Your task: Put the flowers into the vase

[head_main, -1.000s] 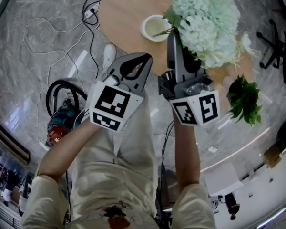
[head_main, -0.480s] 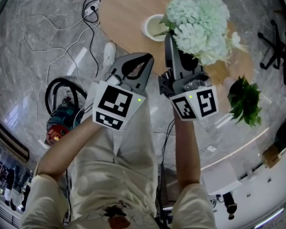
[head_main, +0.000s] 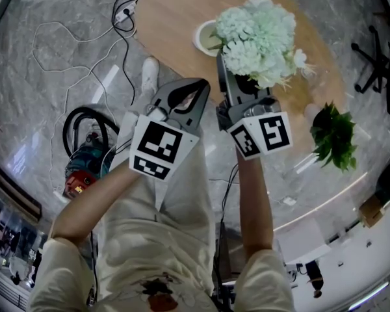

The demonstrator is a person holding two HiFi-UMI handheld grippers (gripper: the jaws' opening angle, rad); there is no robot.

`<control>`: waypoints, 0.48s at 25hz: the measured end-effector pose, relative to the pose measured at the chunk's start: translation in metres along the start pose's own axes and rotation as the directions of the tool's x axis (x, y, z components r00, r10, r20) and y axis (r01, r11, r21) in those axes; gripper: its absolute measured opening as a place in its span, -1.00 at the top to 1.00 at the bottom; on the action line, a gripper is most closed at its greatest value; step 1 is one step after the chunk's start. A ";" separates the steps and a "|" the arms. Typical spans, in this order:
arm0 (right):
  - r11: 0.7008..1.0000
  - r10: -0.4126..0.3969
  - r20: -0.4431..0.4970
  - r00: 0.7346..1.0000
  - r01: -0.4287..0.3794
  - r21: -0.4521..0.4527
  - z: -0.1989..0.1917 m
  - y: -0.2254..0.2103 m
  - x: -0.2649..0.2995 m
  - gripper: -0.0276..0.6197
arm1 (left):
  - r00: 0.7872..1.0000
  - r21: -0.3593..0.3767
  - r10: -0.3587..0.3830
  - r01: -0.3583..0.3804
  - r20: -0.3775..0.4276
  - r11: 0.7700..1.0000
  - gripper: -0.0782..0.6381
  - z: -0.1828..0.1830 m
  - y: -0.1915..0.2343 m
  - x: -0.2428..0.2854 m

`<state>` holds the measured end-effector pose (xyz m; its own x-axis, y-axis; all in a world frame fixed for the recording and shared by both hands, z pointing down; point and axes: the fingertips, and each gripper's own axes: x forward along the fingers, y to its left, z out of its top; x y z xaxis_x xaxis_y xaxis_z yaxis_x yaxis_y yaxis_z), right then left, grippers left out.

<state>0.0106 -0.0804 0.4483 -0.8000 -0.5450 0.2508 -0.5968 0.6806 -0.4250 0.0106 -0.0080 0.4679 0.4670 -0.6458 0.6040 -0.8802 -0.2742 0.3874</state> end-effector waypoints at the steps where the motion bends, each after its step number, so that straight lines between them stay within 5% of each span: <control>1: 1.000 -0.002 -0.012 1.000 0.002 -0.006 -0.003 0.001 -0.001 0.72 | 1.000 0.003 -0.004 0.004 -0.002 1.000 0.74 -0.001 -0.001 0.000; 12: 0.994 -0.037 -0.086 0.996 0.028 -0.101 -0.019 0.010 -0.006 0.64 | 1.000 0.010 -0.022 0.023 -0.014 1.000 0.74 -0.007 -0.002 -0.006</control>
<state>0.0086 -0.0613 0.4591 -0.7798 -0.5257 0.3399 -0.6221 0.7111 -0.3277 0.0099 0.0013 0.4683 0.4878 -0.6291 0.6052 -0.8702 -0.2960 0.3938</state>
